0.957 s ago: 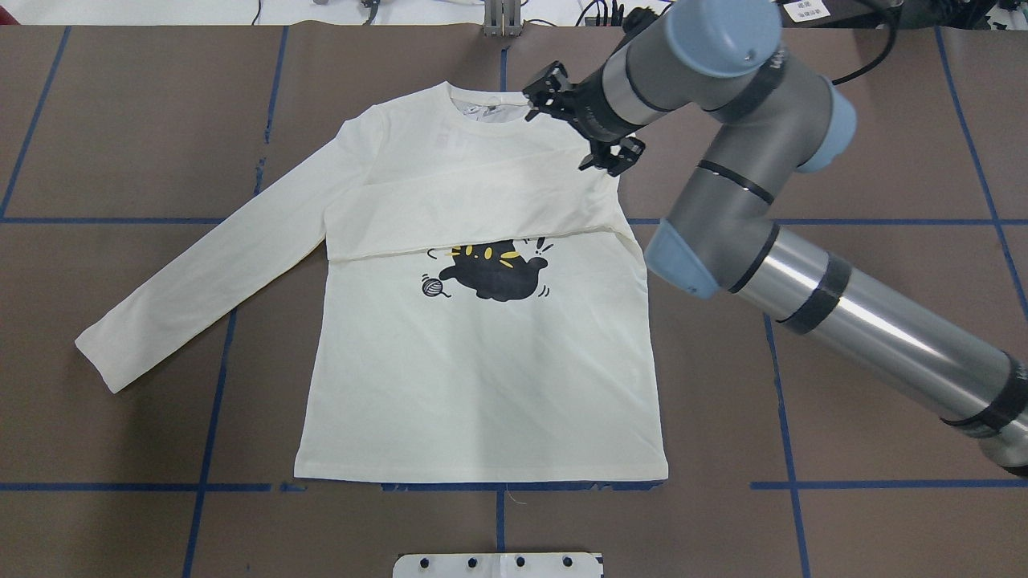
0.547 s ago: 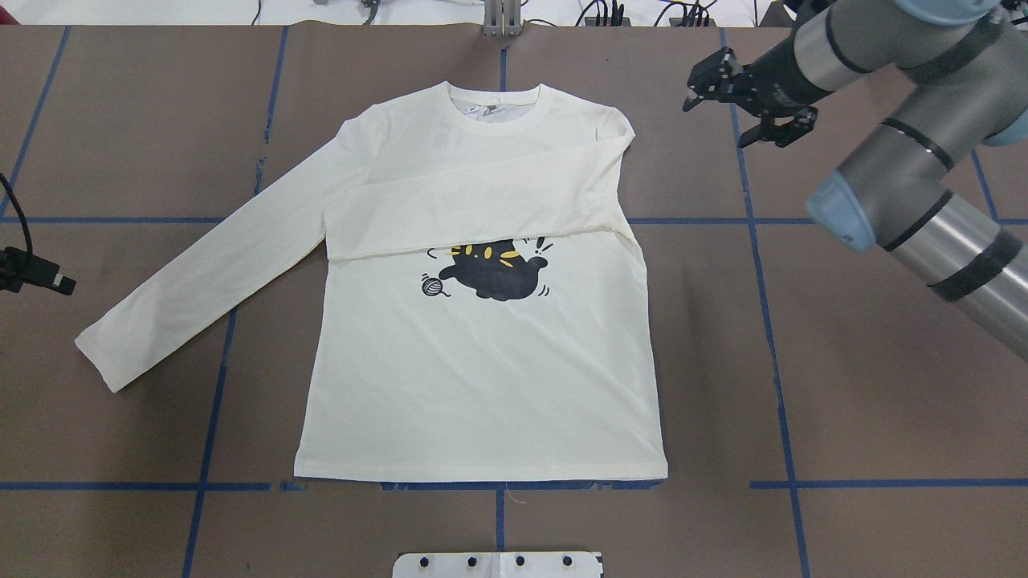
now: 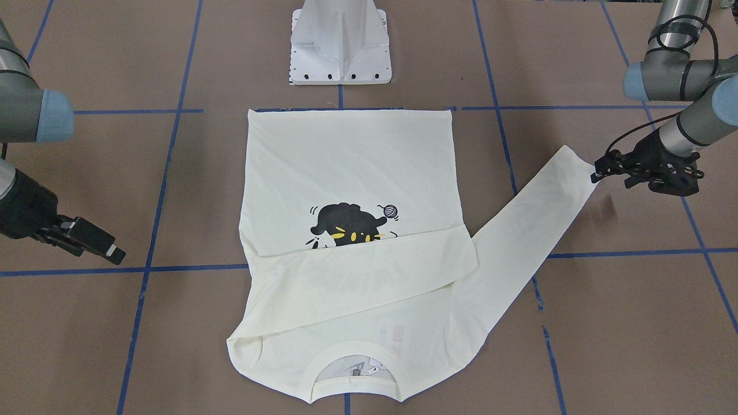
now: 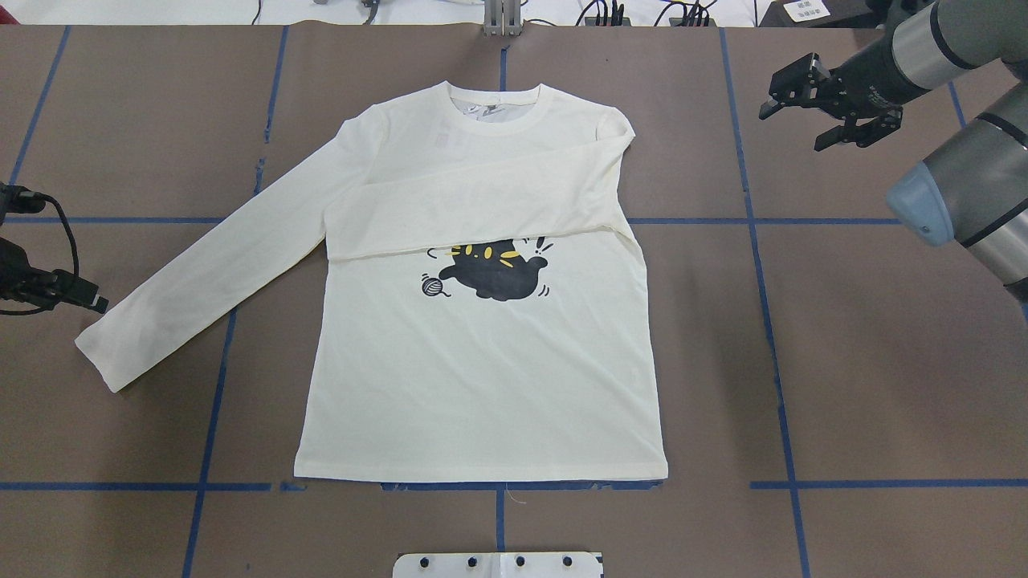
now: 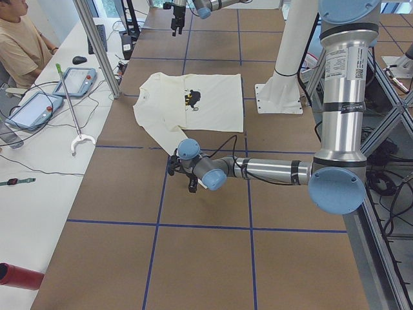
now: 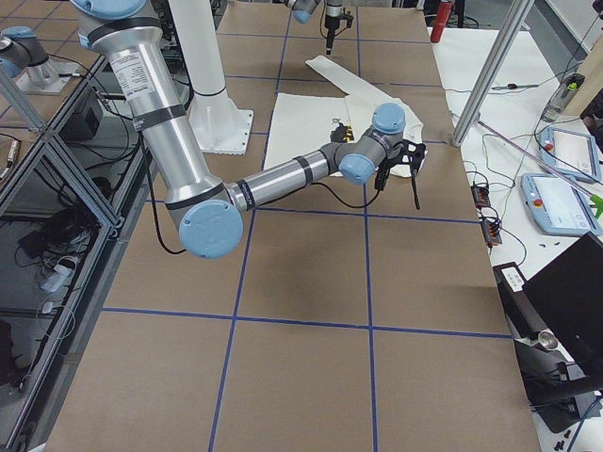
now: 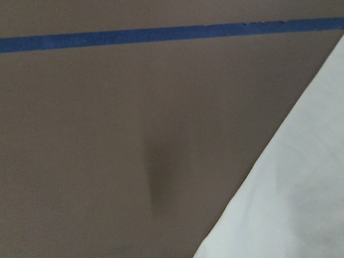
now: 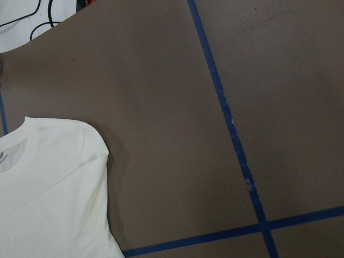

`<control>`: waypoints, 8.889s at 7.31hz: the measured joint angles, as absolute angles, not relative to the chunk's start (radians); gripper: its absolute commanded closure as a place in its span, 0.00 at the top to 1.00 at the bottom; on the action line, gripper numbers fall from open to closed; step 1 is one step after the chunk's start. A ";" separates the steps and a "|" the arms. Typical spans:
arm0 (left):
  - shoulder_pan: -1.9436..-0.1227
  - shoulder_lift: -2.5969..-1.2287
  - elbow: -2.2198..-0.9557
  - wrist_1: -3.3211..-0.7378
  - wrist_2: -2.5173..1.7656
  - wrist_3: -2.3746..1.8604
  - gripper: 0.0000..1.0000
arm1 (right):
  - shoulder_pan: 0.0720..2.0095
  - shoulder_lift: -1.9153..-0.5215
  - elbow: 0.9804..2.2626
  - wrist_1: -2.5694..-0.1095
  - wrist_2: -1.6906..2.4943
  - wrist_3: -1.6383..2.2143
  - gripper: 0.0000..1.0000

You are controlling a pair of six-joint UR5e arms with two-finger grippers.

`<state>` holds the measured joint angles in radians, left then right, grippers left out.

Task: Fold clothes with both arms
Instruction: 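Move the left gripper down to the cuff of the other sleeve, then grasp the sleeve with the left gripper and fold it across the chest, then release the sleeve and withdraw the left gripper while the right gripper moves toward the hem, then position both grippers at the hem corners nearest the robot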

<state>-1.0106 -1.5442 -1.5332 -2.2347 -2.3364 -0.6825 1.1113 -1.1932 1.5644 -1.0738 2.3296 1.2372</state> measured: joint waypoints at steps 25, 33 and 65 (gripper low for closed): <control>-0.649 -2.675 -0.965 -2.430 -1.929 -1.650 0.66 | 1.164 -1.270 1.627 -1.071 2.398 1.232 1.00; -0.847 -2.169 -1.527 -2.421 -2.143 -1.551 0.65 | 0.630 -1.365 1.949 -1.081 1.852 1.685 1.00; -0.158 -1.599 -2.044 -1.946 -1.542 -1.877 0.00 | 0.065 -1.490 2.156 -1.302 1.333 1.999 0.00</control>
<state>-0.1580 -1.5990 -2.0443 -1.9464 -1.5417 -1.8767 0.0645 -1.4899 2.1557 -1.3023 1.3331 1.9988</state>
